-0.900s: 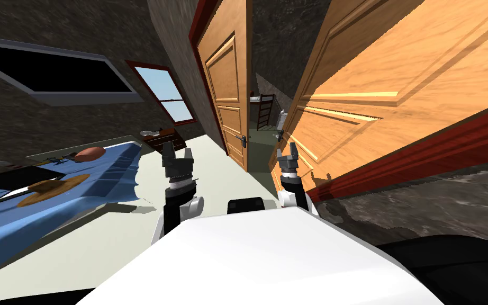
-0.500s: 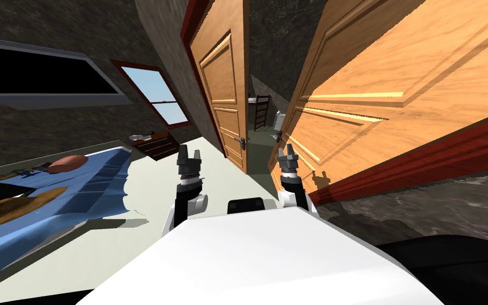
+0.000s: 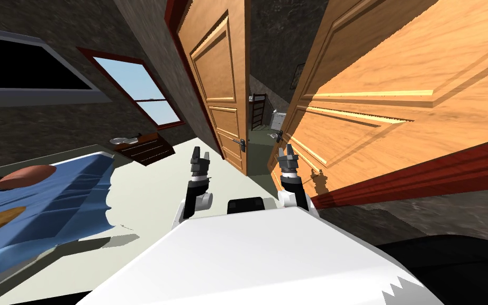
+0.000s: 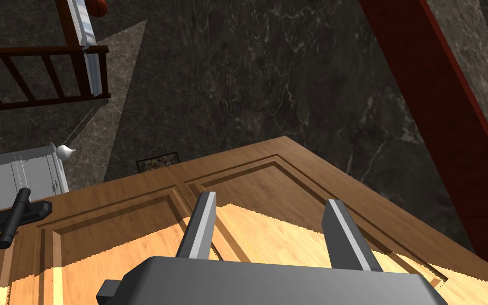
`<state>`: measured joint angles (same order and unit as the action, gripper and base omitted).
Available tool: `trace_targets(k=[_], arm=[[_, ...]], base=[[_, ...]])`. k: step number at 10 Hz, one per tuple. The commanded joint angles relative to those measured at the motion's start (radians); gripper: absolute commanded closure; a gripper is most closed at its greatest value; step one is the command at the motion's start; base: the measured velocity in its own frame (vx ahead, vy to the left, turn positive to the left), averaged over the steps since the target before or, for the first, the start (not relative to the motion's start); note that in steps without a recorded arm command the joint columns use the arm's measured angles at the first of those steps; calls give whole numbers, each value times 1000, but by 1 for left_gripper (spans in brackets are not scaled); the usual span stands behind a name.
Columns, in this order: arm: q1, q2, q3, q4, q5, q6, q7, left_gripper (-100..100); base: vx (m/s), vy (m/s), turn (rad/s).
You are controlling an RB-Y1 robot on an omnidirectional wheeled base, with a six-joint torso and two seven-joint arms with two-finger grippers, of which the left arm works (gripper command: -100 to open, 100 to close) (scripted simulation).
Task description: Push the door open
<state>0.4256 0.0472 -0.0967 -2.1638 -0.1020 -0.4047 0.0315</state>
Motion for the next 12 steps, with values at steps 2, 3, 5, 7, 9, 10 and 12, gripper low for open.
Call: trace_targets(k=[2,3,5,7,9,10,12], arm=[[-24,11,-28,51,2,15,10,-100],[-34,16,-38,74,4,20,14,-100],[-57,24,-59,122,6,28,23,-100],[-80,33,-80,170,9,37,32,-100],[-103,40,-101,220,12,46,41,-100],[-115,44,-112,245,13,51,45,-100],[-139,52,-134,295,16,60,54,-100]], base=[[81,84,-108],[66,75,-121],[84,89,-127],[81,102,-129],[82,86,-130],[92,93,-127],[73,102,-111]])
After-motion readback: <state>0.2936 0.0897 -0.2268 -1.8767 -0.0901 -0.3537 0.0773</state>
